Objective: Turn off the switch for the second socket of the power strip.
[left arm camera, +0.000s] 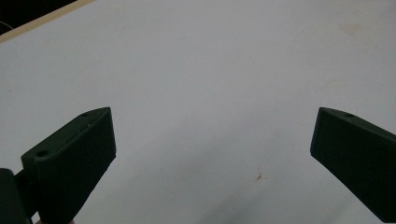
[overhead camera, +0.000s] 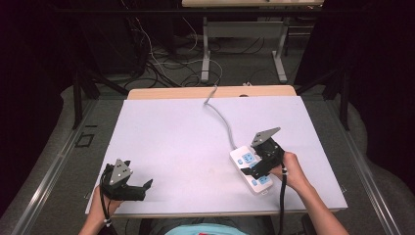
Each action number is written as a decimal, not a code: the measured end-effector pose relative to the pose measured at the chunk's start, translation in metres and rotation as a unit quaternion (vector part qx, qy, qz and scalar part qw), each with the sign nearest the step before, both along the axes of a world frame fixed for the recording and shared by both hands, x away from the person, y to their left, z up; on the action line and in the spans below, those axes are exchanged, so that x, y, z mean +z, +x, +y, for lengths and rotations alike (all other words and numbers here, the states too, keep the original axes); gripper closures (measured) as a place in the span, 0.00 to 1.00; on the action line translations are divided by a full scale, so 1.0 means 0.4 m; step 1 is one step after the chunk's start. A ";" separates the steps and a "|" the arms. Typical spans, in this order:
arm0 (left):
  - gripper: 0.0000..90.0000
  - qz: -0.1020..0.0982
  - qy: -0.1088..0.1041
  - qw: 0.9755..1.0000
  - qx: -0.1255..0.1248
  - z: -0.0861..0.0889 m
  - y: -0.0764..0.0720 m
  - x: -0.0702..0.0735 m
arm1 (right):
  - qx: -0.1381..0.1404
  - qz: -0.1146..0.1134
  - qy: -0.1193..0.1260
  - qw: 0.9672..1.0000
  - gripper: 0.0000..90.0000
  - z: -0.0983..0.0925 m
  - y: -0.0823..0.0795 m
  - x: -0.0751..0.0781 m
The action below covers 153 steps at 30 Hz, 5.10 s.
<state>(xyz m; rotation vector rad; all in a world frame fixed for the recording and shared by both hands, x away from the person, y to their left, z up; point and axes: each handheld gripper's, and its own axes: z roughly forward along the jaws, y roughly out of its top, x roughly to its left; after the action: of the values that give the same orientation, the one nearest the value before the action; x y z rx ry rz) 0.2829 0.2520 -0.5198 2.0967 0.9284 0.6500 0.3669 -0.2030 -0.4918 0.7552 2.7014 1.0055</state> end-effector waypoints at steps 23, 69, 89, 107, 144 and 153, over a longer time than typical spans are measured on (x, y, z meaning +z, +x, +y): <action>0.00 0.001 0.012 1.000 0.001 -0.004 0.000 -0.003 | -0.006 -0.024 -0.001 1.000 0.57 0.014 -0.026 -0.005; 0.00 -0.002 0.022 1.000 0.001 -0.003 -0.001 0.000 | -0.014 0.011 -0.060 0.998 1.00 0.024 -0.031 -0.058; 0.00 -0.002 0.021 1.000 0.002 -0.005 -0.002 0.000 | -0.019 -0.010 -0.070 0.997 1.00 0.032 -0.039 -0.061; 0.00 -0.004 0.020 1.000 0.005 -0.005 -0.001 -0.002 | -0.030 -0.008 -0.066 0.997 1.00 0.040 -0.042 -0.066; 0.00 0.001 0.026 1.000 0.003 -0.009 0.002 -0.005 | -0.034 0.009 -0.053 0.998 1.00 0.033 -0.037 -0.066; 0.00 -0.005 0.028 1.000 0.004 -0.007 -0.004 -0.001 | -0.034 -0.008 -0.059 0.998 1.00 0.038 -0.044 -0.068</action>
<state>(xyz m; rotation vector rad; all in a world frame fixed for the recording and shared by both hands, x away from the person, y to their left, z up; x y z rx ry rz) 0.2812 0.2493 -0.5203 2.1381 0.9228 0.6974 0.3492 -0.1878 -0.5189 0.8068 2.6751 0.8249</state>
